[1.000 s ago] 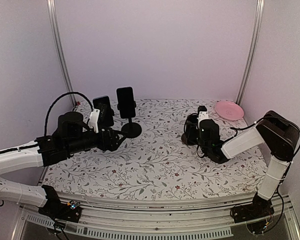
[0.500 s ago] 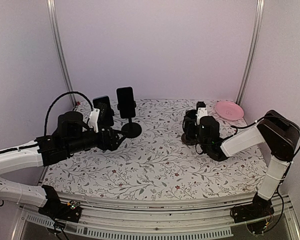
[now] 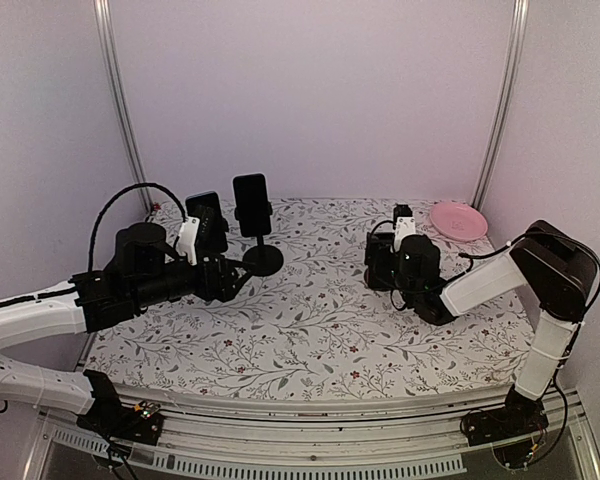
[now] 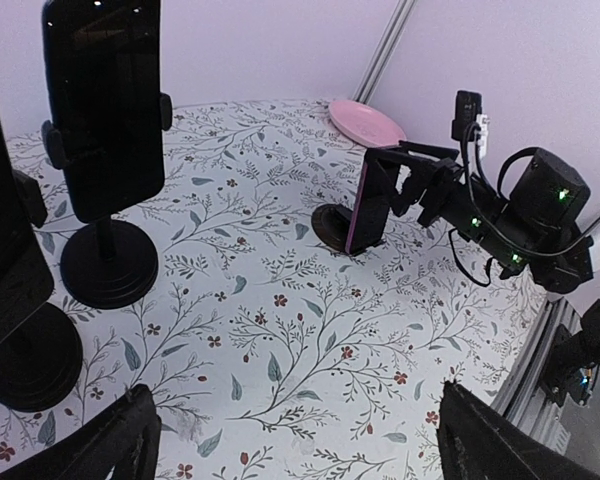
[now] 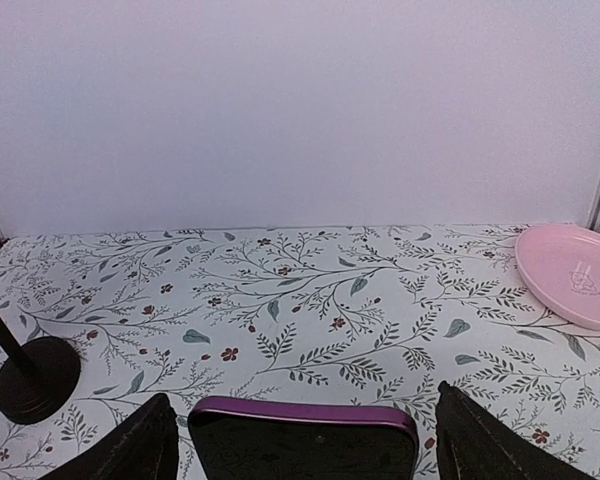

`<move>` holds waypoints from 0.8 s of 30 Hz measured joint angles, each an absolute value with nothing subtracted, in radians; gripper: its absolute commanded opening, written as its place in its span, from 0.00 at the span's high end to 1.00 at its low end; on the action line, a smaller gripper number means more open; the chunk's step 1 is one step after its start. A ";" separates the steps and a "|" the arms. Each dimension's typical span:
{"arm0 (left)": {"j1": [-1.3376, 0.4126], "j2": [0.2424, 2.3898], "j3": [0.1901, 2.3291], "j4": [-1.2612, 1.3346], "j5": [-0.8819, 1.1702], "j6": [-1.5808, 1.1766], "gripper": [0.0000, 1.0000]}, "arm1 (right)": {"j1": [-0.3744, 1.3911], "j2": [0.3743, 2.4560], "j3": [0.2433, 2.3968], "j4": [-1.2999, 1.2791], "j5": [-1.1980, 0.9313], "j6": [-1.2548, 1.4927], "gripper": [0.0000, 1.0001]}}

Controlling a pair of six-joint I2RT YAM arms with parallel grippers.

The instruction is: Place the phone on the phone stand

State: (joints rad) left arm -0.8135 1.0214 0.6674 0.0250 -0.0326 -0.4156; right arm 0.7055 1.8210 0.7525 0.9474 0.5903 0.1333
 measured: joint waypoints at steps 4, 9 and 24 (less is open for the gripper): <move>-0.813 1.021 0.667 0.025 -0.032 -0.415 0.03 | 0.706 1.821 0.744 0.946 0.590 0.134 0.11; -0.813 1.021 0.669 0.025 -0.032 -0.414 0.03 | 0.706 1.787 0.746 0.865 0.591 0.165 0.02; -0.813 1.021 0.673 0.025 -0.029 -0.412 0.03 | 0.664 1.658 0.950 0.236 0.484 0.399 0.01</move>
State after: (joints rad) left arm -0.8135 1.0214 0.6735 0.0254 -0.0292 -0.4118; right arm 0.6643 1.6577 0.9501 0.2359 0.4843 0.3988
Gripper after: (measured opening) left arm 0.966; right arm 0.988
